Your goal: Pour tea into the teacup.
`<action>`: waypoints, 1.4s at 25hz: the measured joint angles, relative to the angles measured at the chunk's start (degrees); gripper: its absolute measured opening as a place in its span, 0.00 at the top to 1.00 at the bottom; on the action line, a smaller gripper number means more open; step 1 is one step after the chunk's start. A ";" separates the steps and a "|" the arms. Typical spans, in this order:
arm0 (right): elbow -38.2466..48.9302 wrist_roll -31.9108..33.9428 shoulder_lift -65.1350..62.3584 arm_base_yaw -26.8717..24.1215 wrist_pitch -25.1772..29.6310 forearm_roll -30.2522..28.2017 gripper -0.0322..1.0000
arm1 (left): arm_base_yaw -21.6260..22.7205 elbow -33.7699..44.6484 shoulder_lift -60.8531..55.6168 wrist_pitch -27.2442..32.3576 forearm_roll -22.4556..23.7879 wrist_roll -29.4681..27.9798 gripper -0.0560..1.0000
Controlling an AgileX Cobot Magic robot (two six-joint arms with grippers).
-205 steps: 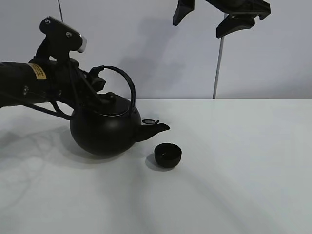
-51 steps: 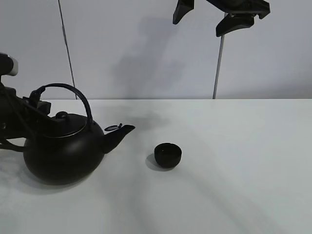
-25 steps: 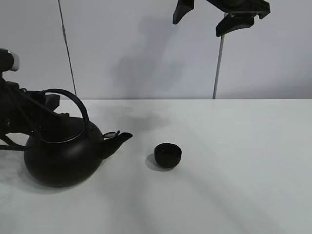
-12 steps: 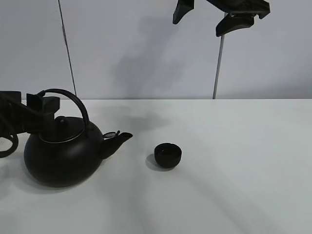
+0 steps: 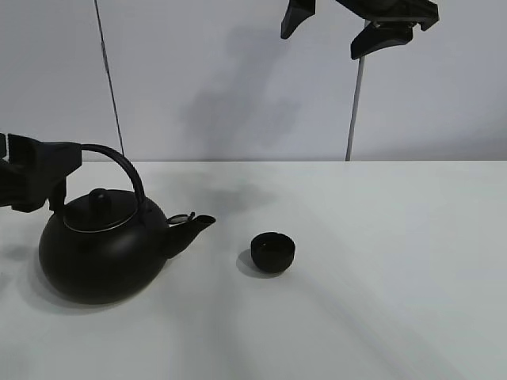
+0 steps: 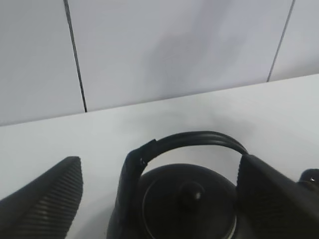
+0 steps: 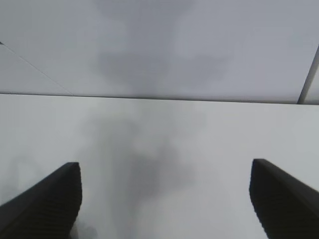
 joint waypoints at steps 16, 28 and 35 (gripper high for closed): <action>0.00 0.00 0.00 0.00 0.06 0.00 0.36 | -0.40 -44.50 -17.89 98.00 3.18 -5.51 0.37; 0.00 2.36 -1.28 0.00 12.50 8.19 0.36 | 2.47 -76.32 7.76 120.94 -8.45 -3.50 0.37; 0.00 2.36 -2.03 0.00 19.47 13.31 0.36 | 3.32 -77.70 11.80 122.37 -12.33 -3.40 0.37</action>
